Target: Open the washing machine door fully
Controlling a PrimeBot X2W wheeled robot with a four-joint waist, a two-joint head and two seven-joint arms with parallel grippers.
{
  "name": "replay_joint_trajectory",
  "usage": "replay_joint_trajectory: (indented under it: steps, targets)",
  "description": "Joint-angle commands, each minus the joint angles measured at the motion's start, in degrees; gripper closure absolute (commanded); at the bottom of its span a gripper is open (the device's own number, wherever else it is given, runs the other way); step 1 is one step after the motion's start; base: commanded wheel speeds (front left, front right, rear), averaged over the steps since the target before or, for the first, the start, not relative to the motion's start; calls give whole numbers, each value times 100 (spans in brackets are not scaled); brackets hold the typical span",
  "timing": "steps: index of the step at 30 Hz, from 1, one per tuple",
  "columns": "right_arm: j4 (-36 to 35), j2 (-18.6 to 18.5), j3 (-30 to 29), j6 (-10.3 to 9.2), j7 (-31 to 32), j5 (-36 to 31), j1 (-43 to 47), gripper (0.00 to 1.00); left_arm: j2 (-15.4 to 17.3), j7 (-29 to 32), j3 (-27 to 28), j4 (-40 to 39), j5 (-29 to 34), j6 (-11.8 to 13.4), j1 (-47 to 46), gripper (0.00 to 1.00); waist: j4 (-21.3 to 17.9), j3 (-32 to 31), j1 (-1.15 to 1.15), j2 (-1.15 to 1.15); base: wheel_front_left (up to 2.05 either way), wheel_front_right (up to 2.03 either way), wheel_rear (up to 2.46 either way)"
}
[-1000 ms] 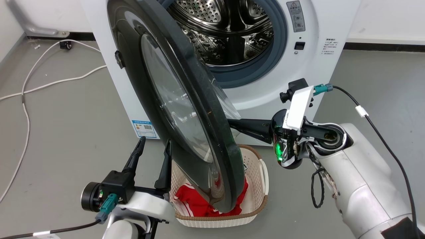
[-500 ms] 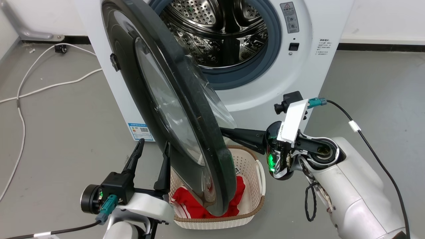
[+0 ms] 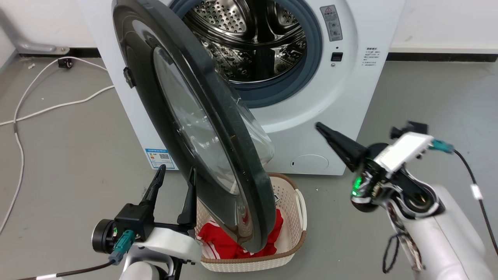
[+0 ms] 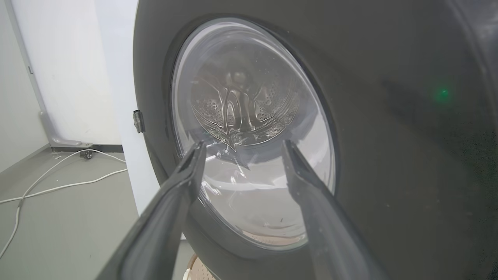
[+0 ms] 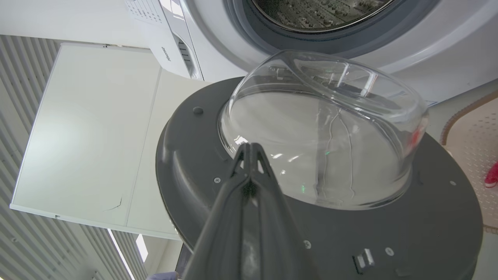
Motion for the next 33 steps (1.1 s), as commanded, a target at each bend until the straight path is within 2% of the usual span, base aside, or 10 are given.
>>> replay_joint_trajectory:
  steps: [1, 5, 6, 7, 8, 9, 10, 16, 23, 33]
  targets:
    - [-180, -86, -163, 0, -159, 16, 285, 100, 4, -15, 33, 1, -1, 32, 65, 0, -32, -19, 0, 0, 0, 0, 0]
    - [-662, -298, -529, 0, -587, -94, 938, 100, 4, -15, 69, 13, 7, 31, 75, 0, -76, -54, 0, 0, 0, 0, 0]
    - [-786, -343, -606, 0, -682, -121, 1104, 92, 3, -15, 74, 17, 11, 29, 79, 0, -83, -60, 0, 0, 0, 0, 0]
    - [-899, -377, -697, 0, -803, -136, 1273, 78, 4, -15, 83, 18, 13, 26, 83, 0, -91, -68, 0, 0, 0, 0, 0]
    - [-998, -417, -768, 0, -908, -190, 1442, 52, 3, -15, 89, 16, 15, 24, 89, 0, -97, -76, 0, 0, 0, 0, 0]
    - [-1088, -445, -820, 0, -1003, -235, 1595, 8, 3, -15, 96, 16, 15, 22, 95, 0, -102, -82, 0, 0, 0, 0, 0]
    - [-1189, -441, -887, 0, -1111, -251, 1749, 0, 4, -15, 100, 14, 13, 21, 101, 0, -103, -89, 0, 0, 0, 0, 0]
    - [-1575, -469, -1050, 0, -1772, -704, 2562, 0, 4, -15, 118, 26, -30, 37, 152, 0, -77, -145, 0, 0, 0, 0, 0]
    - [-1621, -493, -1007, 0, -3068, -1988, 2984, 0, 4, -15, 141, 49, 6, 33, 199, 0, -108, -213, 0, 0, 0, 0, 0]
    - [-1555, -481, -1574, -1, -4129, -5134, 2967, 0, 3, -15, 163, 85, -13, 34, 268, 0, -195, -257, 0, 0, 0, 0, 0]
